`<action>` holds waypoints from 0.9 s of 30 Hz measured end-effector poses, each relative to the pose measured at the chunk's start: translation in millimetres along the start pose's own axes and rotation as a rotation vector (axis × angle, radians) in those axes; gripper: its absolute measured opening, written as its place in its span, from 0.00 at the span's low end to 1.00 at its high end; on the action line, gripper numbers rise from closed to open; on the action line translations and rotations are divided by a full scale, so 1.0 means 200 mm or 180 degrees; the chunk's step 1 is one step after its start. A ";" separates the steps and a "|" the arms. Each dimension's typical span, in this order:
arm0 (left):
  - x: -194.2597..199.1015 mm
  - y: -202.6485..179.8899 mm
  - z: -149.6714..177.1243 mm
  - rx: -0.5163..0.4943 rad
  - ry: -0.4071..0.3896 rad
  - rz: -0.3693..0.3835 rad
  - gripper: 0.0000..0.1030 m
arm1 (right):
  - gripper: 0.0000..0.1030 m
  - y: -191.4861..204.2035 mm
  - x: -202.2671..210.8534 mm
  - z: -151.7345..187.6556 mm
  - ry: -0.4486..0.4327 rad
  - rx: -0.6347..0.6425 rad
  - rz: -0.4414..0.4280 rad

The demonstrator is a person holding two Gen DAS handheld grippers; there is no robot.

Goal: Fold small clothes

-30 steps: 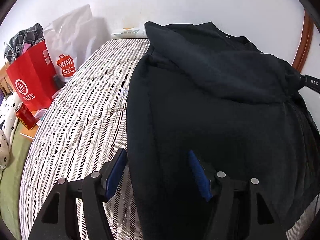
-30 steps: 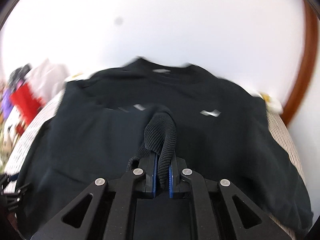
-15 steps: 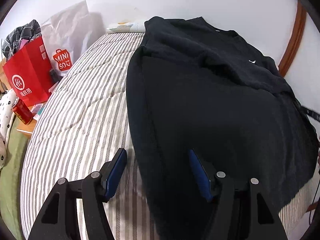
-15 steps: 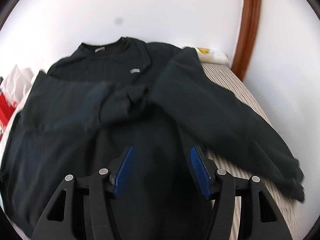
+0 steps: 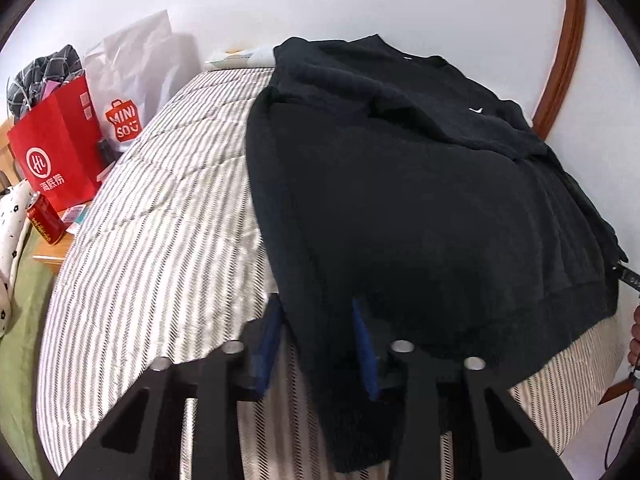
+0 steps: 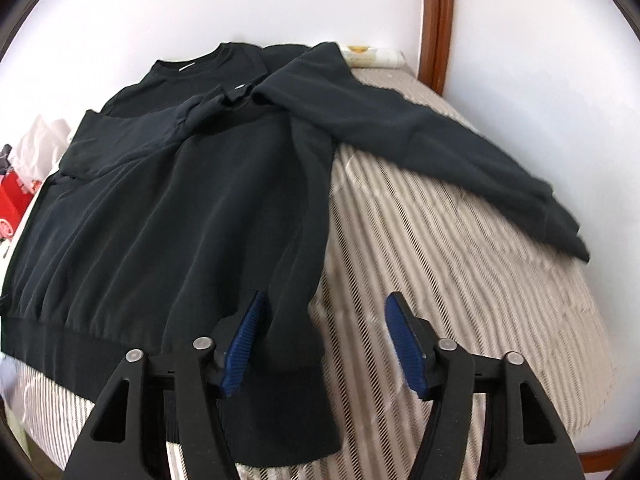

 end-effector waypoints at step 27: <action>0.22 0.07 0.14 0.0005 -0.0031 -0.0096 0.08 | 0.18 0.04 0.21 0.09 -0.0126 0.0151 -0.0107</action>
Point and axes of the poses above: each gripper's, at about its wrist camera, not at the fingertips, and x roughly against the way its jaws point, y to its left, z to its underside, the point moved 8 cm from there along -x, roughly the way its jaws point, and after that the axes turned 6 degrees about x, right-handed, at the moved point
